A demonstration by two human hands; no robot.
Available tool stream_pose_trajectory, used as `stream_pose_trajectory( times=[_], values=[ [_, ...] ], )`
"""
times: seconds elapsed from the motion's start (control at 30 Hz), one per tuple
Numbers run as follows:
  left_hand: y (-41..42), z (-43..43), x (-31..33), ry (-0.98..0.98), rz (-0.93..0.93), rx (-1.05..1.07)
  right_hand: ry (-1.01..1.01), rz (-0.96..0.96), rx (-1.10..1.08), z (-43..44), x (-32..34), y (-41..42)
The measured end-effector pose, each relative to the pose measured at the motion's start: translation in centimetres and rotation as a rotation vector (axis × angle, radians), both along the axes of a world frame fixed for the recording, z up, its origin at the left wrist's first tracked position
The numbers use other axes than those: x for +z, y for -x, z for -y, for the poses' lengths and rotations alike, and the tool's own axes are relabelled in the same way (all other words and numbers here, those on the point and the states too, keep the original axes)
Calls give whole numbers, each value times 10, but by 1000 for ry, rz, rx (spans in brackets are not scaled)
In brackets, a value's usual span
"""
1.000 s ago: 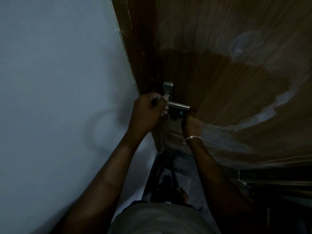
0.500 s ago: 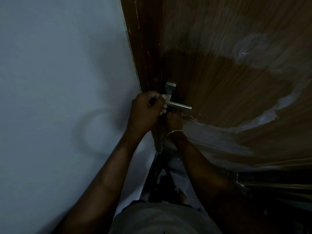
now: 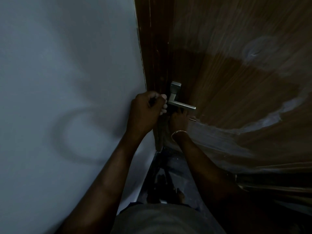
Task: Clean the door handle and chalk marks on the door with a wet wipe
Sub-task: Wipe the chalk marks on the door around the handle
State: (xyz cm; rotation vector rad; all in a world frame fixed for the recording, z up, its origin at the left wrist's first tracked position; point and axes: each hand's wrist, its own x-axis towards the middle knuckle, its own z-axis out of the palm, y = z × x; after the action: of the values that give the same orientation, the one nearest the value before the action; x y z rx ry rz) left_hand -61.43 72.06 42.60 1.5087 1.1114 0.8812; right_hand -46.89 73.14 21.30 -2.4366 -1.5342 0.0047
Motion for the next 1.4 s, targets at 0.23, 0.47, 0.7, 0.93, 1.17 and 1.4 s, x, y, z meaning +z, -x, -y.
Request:
stream_pose_trajectory(
  times=[0.23,0.47,0.7,0.93,1.17,1.4],
  values=[
    [-7,3,1,32,16,-19,81,-6,-11,14,8,-18],
    [-2,2,-1,23,17,-2,14,-93,-12,19,18,-14],
    [-7,3,-2,2,-12,-20,2,-384,67,-13,27,14],
    [-8,2,-4,-3,-9,-12,-14,-313,88,-9,30,16],
    [-10,2,-11,45,11,-19,23,-75,8,32,25,-30],
    [-16,2,-17,66,19,-32,-24,-58,-75,62,8,-74]
  ],
)
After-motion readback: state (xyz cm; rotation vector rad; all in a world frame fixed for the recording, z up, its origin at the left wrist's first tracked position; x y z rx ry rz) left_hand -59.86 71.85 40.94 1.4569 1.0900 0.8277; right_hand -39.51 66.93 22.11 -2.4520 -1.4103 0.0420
